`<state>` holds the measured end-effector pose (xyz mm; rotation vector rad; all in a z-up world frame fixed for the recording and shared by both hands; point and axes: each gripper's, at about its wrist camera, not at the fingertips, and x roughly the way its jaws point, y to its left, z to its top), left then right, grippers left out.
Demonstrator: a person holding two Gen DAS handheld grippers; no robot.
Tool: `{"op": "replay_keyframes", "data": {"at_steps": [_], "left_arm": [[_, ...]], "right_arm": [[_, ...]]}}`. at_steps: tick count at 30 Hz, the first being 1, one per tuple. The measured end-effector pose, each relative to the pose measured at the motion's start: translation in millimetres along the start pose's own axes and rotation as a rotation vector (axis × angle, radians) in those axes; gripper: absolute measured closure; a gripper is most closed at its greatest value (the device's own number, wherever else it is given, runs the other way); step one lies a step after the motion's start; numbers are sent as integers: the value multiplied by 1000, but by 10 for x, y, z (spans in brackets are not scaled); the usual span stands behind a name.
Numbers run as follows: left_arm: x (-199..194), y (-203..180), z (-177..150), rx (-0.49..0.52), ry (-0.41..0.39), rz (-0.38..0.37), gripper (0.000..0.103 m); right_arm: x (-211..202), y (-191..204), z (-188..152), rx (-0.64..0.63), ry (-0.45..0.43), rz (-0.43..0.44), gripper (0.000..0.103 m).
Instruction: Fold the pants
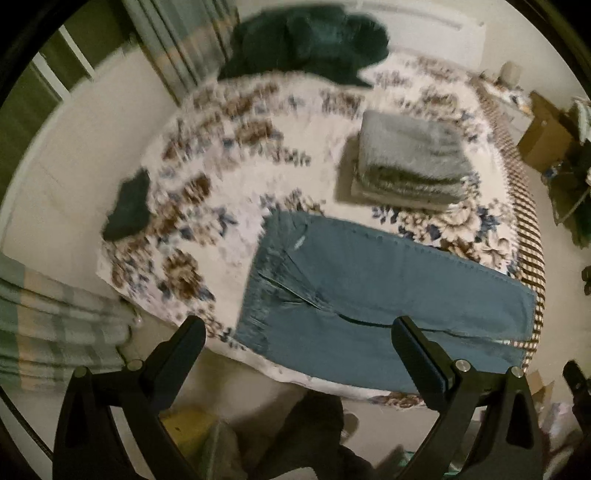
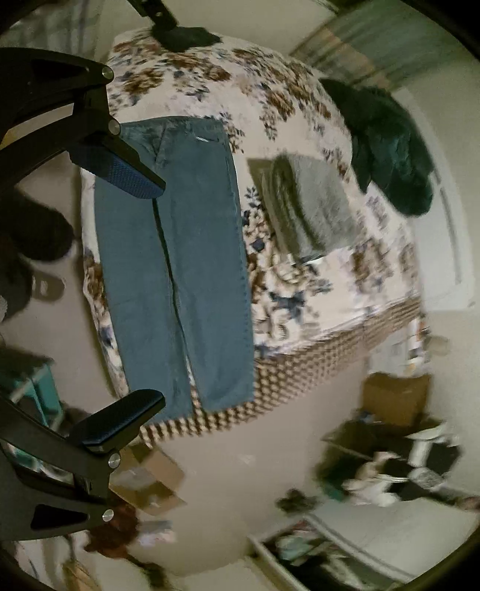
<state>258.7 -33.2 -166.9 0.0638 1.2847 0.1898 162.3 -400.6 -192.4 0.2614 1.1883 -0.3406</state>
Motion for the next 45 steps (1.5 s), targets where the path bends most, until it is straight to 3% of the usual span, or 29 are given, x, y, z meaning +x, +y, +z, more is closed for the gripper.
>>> {"op": "replay_keyframes", "data": {"at_steps": [6,10,16,19,24,26,27,30,33,36,37,40,45], "left_arm": [[1395,-61,769,-141,222,3,0],[2324,-80,1123,-236,345,27,0],[3512,-86,1406,-371,517,1,0],[4005,-74,1499,-446,576,-12,0],[4461,-8,1503,-516,617,23,0],[4562,-10,1511,-522,618,33,5],[4599,-9,1504,-523,613,42,19],[4624,6,1470,-546,595,25,47],[4462,-2,1466,-540,512,-6,73],[4231,-1,1421,-538,434,-30,77],[4119,20,1395,-538,410,-40,78],[3756,113,1277,-541,336,-84,80],[3064,300,1026,-542,229,-148,81]], "right_arm": [[1735,-247,813,233,209,11,0],[2878,-527,1172,396,332,0,0],[4387,-1022,1357,617,465,-38,0],[4885,-1297,1325,721,501,-62,0],[5547,-1531,1392,824,531,-85,0],[5727,-1583,1411,860,541,-84,1],[5805,-1604,1414,877,545,-82,2],[5972,-1641,1395,910,558,-77,12],[5970,-1641,1379,902,544,-83,25],[5891,-1669,1391,867,518,-95,64],[5841,-1677,1377,862,504,-90,87],[5684,-1678,1372,857,473,-50,95],[5242,-1650,1348,776,394,13,97]]}}
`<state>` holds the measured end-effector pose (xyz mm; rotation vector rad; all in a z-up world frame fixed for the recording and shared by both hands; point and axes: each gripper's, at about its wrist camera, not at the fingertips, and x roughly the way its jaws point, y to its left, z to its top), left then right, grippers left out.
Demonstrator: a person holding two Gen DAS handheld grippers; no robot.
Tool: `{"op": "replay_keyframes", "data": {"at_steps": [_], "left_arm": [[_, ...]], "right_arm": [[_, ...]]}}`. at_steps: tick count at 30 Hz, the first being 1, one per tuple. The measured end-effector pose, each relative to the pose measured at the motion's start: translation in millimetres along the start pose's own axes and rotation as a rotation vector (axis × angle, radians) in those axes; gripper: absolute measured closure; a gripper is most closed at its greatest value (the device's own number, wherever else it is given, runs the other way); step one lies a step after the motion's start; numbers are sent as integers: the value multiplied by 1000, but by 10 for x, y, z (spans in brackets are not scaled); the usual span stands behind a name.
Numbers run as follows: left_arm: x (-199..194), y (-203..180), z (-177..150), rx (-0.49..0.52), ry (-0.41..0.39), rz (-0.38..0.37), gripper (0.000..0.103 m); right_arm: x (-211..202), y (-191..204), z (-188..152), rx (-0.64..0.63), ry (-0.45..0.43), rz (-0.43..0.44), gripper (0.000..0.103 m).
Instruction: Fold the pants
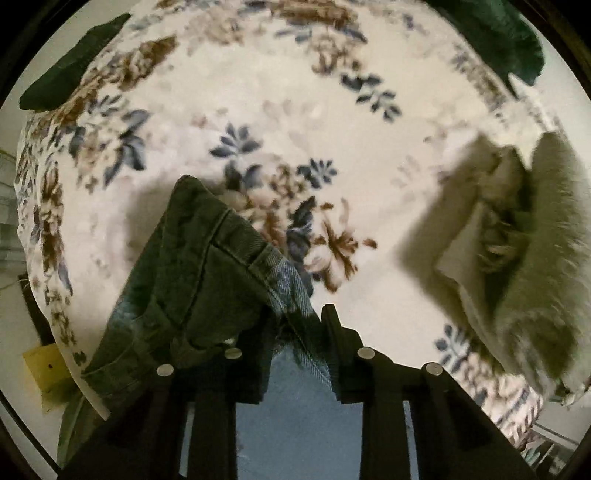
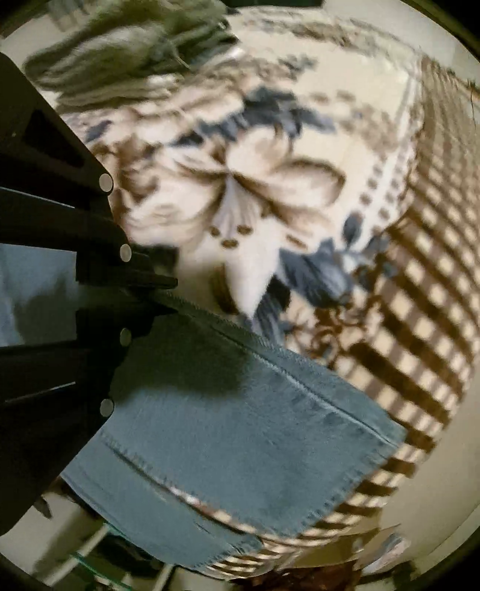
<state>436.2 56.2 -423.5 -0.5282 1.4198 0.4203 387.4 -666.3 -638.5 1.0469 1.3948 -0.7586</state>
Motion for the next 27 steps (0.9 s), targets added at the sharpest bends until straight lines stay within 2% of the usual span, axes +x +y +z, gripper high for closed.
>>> {"op": "replay_keyframes", "data": {"at_steps": [3,5,8,12,14,16,18,22,24,27], "left_arm": [[-358,241,-134,-16,-37,-47,81],[-432,259,-69,-32,-60,-76,82],[-688,507,-236,-38,-108,-133,82],[-915,906,-608,-21,-146,-200,82],[-887,1111,-850,-10,-143,-193,82],[-734,1342,-1174,13,-131,-156,82],[-487,1550,-1492,37,-111,-91,82],[178,1974,-1942,17,-27,17,87],[469,2163,-2051,2,-12,84,95],[722,2352,-2118,-32,-1,87,95]], "right_arm": [[-385,40,-152,-46,-28,70,97],[-610,103,-234,-84,-55,122,98],[-1030,119,-376,-139,-109,233,98],[-1577,-488,-546,-167,-167,352,98],[-1682,-902,-727,-165,-175,376,98],[-1607,-1285,-879,-161,-167,368,98],[-1463,-1753,-1056,-161,-154,323,98],[-878,-2419,-1286,-137,-104,226,98],[-595,-2659,-1375,-118,-76,185,98],[-373,-2867,-1420,-127,-84,145,98]]}}
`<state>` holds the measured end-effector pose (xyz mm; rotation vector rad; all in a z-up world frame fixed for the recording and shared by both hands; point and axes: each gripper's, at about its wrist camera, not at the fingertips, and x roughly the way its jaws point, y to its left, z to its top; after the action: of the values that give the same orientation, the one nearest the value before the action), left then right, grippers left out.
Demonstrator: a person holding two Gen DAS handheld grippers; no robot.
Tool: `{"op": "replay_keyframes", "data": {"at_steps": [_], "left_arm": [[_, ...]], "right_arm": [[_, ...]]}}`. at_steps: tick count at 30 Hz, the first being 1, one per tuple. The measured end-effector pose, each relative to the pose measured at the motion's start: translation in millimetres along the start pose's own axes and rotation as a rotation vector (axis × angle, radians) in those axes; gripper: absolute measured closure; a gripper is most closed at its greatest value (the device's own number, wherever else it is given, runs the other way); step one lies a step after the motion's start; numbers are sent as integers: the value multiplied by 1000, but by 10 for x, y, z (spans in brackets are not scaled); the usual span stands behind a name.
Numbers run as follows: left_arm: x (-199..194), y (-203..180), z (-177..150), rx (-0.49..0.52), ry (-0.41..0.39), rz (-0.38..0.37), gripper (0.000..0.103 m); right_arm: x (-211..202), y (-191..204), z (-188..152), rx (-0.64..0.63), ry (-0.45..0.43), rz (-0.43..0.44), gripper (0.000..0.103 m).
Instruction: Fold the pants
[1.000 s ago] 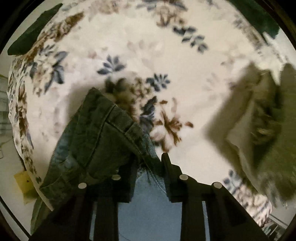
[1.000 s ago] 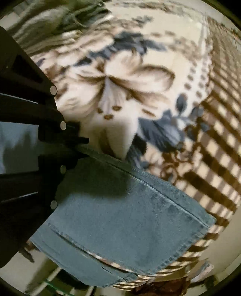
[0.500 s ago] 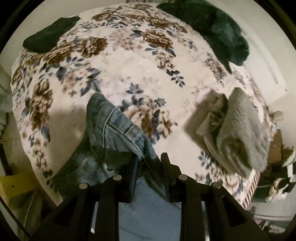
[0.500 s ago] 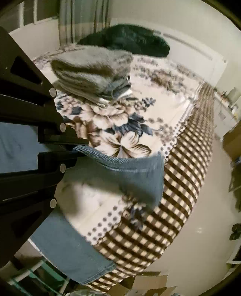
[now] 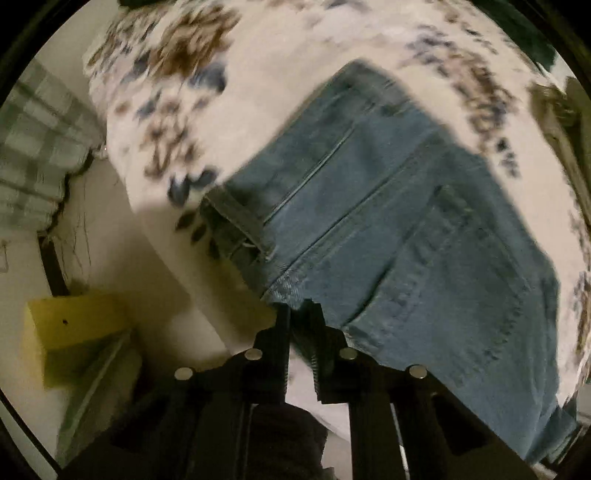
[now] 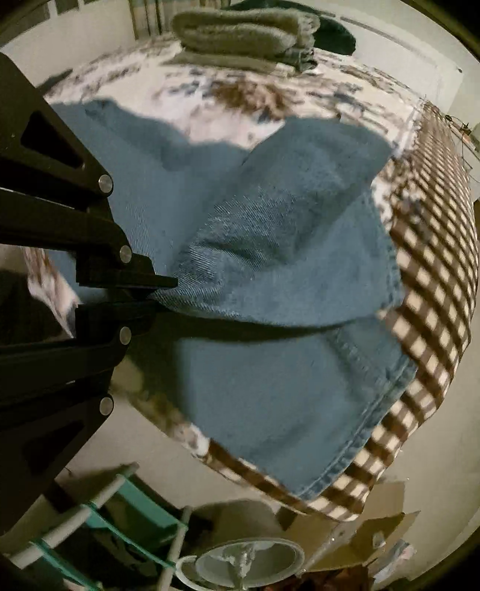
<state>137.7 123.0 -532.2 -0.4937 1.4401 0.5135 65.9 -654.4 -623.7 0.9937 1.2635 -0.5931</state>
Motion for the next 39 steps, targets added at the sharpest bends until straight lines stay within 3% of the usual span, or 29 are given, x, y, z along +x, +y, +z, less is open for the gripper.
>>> {"op": "replay_keyframes", "data": {"at_steps": [4,6,7,8,10,11,13,17,22,24,25,27,30,35,39], "left_arm": [[-96,-82,-48,46,-45,11,94],[-196,-134,-96,69,-72,17,94],[-247,-162,-107,75,-79,22,93],[-288,-185,-115,77,-82,15,89],[-356,-273,-130,102,-94,-6,74],[-385,-344,-178,127,-103,-9,57],[-405,-473,-209,168,-113,-25,34],[-322,-652,-227,198,-93,-35,33],[-174,-845,-297,227,-58,-17,33],[-136,-907,-333,249,-51,-5,33],[-114,-939,-356,265,-50,1,33],[-74,-976,-385,287,-48,15,33],[6,-992,-421,302,-41,29,33],[95,-1021,-495,333,-39,58,33],[105,-1037,-544,358,-33,59,33]], "right_arm": [[203,-153,-37,-26,53,-40,96],[252,-196,-16,-49,107,-39,84],[239,-214,-1,-61,123,-39,73],[190,-250,20,-68,128,-26,62],[10,-322,93,-53,91,18,55],[-94,-392,153,-40,60,35,51],[-281,-521,317,-3,-19,57,47],[-264,-652,811,55,-74,97,44],[271,-824,1245,192,8,147,45],[369,-840,1218,193,13,169,83],[315,-826,1182,165,-9,157,89],[47,-897,1085,134,-105,136,92],[-393,-1262,891,200,-221,97,94],[-452,-1967,671,312,-195,72,94],[-264,-2120,477,339,-196,25,95]]}}
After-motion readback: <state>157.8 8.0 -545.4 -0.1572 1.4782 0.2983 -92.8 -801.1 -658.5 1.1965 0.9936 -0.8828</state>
